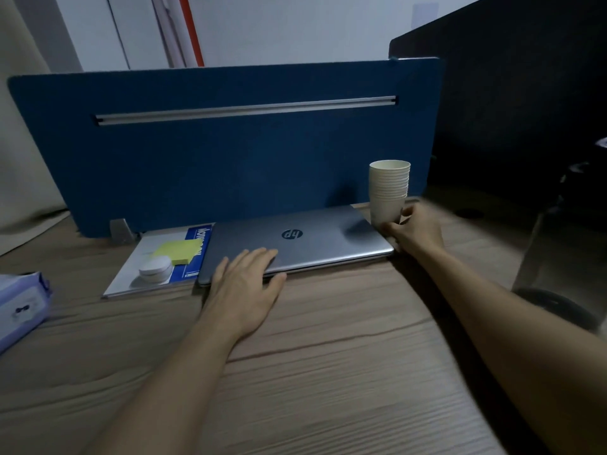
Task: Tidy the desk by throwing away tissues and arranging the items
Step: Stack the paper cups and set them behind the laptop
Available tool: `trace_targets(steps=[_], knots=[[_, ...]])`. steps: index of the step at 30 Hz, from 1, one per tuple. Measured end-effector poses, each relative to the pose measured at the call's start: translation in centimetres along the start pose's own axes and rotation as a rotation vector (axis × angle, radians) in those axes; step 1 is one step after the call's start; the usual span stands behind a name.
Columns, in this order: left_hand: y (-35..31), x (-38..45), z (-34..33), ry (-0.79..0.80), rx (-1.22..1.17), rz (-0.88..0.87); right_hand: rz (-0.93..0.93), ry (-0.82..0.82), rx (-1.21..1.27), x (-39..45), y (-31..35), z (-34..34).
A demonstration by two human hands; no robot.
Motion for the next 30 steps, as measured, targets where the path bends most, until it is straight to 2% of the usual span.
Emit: trace_targets(steps=[12,21,30], knots=[[-0.1,-0.1,0.0,-0.006,0.001,-0.001,0.045,-0.01,-0.06,3.7,2.1,-3.3],[-0.1,-0.1,-0.2,0.011,0.015,-0.001,0.093,0.049,-0.183,3.6,2.6,-3.2],[-0.4,-0.1,0.2,0.044,0.016,0.019,0.044,0.099,-0.028,-0.9,0.9,-0.7]])
Point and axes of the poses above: each hand's wrist, its own x-axis towards the middle knuckle, its own z-axis out of the back of the hand, y = z × x, the point moved 2 cm from there along x, towards the middle knuckle, and after that the axes turned 13 degrees about -z, right-handed, at the moved point
